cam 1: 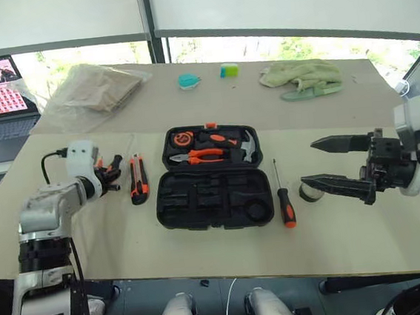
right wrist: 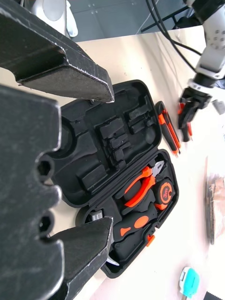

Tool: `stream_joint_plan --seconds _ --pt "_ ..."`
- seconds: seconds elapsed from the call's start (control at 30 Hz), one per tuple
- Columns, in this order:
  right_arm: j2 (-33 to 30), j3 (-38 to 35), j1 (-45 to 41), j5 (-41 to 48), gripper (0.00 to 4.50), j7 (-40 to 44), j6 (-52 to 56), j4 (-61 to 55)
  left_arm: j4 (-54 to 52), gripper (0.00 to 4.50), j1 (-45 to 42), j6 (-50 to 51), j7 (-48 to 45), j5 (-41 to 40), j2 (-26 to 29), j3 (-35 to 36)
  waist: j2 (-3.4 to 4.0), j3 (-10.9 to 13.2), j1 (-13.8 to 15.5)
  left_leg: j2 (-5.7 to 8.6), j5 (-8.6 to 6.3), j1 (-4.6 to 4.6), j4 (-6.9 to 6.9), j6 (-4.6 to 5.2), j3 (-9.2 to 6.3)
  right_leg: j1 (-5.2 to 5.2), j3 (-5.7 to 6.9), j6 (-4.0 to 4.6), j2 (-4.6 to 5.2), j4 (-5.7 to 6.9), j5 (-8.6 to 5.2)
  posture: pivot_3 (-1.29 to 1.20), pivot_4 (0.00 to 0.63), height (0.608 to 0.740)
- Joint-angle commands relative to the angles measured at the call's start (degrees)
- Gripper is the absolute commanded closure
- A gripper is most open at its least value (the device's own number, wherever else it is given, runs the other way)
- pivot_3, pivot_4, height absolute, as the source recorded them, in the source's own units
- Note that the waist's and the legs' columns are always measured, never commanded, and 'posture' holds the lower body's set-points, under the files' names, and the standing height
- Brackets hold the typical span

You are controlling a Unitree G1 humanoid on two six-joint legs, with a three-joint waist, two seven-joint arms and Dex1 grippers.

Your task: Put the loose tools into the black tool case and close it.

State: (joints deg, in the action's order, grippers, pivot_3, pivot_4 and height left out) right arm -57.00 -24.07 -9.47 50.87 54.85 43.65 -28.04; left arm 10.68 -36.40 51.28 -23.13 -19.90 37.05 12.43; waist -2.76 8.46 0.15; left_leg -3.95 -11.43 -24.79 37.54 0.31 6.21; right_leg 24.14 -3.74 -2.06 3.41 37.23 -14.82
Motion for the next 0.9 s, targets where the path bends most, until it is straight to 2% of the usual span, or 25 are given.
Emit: stream_joint_plan --seconds 0.03,0.2,0.37,0.57,0.7,0.9 --pt "-0.21 -3.00 1.55 0.75 0.00 0.09 -0.44 -1.31 -6.33 3.62 -5.19 -6.84 -7.93 -2.04 1.98 -1.11 0.01 0.00 0.28 0.00 -0.06 -0.03 0.13 0.09 0.00 -0.03 0.00 -0.03 0.01 0.00 0.01 0.00 0.150 0.740" --pt "-0.15 -3.83 3.93 0.33 0.00 -0.34 -0.71 -1.85 -5.32 3.62 -9.25 -18.83 -31.86 -1.96 4.36 -11.93 0.03 -0.01 0.76 0.04 -0.11 -0.16 0.32 0.16 0.03 -0.07 0.01 -0.13 0.04 -0.06 0.07 0.00 0.150 0.740" --pt "0.53 -6.27 7.43 0.16 0.00 -1.90 -0.49 -3.88 3.05 3.62 -12.28 -36.50 -46.74 8.14 5.31 -24.81 0.06 -0.02 0.37 0.03 -0.11 -0.15 0.33 0.16 0.02 -0.05 0.00 -0.12 0.00 -0.05 0.07 0.00 0.150 0.740" --pt "2.31 -9.60 12.79 0.62 0.00 -4.93 -0.24 -8.61 17.87 3.62 -17.07 -50.12 -51.36 17.62 0.74 -32.75 0.06 -0.02 0.55 0.05 -0.11 -0.25 0.38 0.18 -0.02 -0.03 -0.02 -0.14 -0.02 -0.06 0.07 0.00 0.150 0.740" --pt "2.86 -10.19 14.54 -0.08 0.00 -6.45 -0.64 -9.55 24.69 3.62 -18.81 -56.18 -52.12 20.36 -1.22 -33.36 0.05 -0.01 0.40 0.04 -0.12 -0.30 0.41 0.20 -0.04 0.00 -0.02 -0.16 -0.02 -0.07 0.08 0.00 0.150 0.740" --pt "3.43 -11.13 15.46 0.18 0.00 -8.14 -0.76 -9.96 31.06 3.62 -20.76 -59.69 -52.08 22.31 -4.77 -32.88 0.05 -0.01 0.60 0.05 -0.13 -0.37 0.51 0.22 -0.10 0.00 0.00 -0.21 -0.01 -0.06 0.10 0.00 0.150 0.740"
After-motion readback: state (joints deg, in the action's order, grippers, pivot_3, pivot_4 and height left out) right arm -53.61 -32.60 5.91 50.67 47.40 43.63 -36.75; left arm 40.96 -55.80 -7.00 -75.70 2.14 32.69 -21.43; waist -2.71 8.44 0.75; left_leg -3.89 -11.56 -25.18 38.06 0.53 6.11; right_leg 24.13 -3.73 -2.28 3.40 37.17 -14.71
